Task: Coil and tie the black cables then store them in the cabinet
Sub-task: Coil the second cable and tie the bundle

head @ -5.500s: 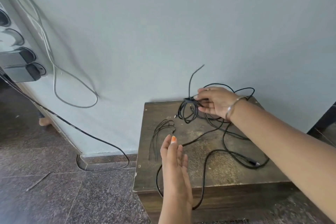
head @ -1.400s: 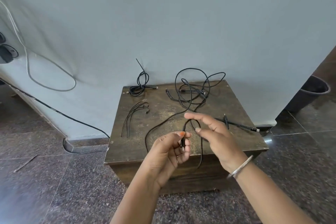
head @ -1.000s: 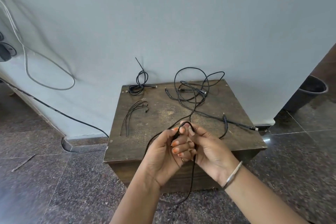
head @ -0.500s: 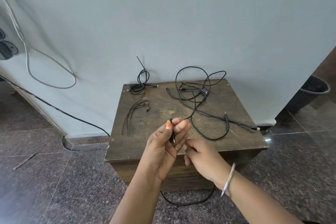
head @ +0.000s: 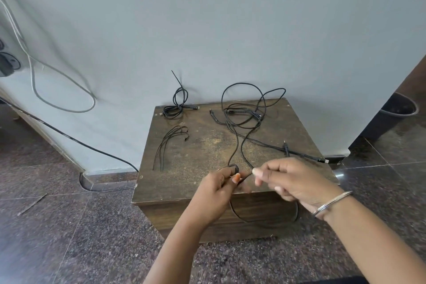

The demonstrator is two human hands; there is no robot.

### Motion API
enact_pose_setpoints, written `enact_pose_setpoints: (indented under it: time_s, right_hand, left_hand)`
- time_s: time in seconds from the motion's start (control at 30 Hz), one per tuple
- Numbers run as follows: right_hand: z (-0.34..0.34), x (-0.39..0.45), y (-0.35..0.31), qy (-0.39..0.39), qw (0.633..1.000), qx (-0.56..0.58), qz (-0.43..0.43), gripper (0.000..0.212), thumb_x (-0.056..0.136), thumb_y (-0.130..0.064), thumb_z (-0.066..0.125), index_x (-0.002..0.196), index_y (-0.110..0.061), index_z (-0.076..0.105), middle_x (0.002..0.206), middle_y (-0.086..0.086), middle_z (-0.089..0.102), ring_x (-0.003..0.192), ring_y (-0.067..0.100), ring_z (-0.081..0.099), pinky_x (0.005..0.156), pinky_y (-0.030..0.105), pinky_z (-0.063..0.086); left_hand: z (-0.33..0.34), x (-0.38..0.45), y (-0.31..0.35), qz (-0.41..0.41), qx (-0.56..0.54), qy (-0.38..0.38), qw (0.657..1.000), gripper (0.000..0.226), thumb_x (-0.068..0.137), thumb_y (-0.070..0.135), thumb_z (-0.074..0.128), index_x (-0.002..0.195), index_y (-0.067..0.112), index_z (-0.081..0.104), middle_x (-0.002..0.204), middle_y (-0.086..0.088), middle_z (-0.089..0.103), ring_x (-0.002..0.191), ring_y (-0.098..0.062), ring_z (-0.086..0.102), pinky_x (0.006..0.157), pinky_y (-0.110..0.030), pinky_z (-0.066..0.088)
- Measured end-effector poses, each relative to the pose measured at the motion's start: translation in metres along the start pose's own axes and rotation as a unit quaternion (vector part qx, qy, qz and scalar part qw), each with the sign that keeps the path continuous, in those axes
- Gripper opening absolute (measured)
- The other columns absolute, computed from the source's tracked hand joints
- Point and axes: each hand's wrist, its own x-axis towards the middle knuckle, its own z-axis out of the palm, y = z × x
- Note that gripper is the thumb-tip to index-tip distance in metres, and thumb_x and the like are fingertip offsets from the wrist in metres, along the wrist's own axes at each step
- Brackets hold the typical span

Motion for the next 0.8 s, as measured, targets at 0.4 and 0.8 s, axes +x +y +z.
enact_pose_setpoints:
  time_s: [0.4,0.8]
  right_hand:
    - [0.005,0.016,0.012,0.126,0.984,0.123,-0.011,0.019,0.068,-0.037,0.072,0.069,-0.018,0.068,0.052,-0.008,0.051,0.038,0.002,0.035,0.036,0.012,0.027]
    - [0.034,0.019,0.016,-0.010,0.942,0.298,0.155,0.007,0.085,-0.025,0.060,0.082,-0.019,0.061,0.048,-0.009,0.045,0.031,-0.002,0.029,0.032,0.011,0.018]
  left_hand:
    - [0.001,-0.006,0.007,-0.126,-0.417,-0.146,0.888,0.035,0.093,0.027,0.044,0.094,0.002,0.068,0.038,0.006,0.029,0.053,-0.022,0.064,0.103,-0.051,0.043]
    - [-0.002,-0.005,0.008,-0.095,-0.629,-0.034,0.771,0.040,0.096,0.029,0.037,0.080,0.003,0.062,0.035,0.004,0.039,0.067,-0.023,0.071,0.088,-0.057,0.051]
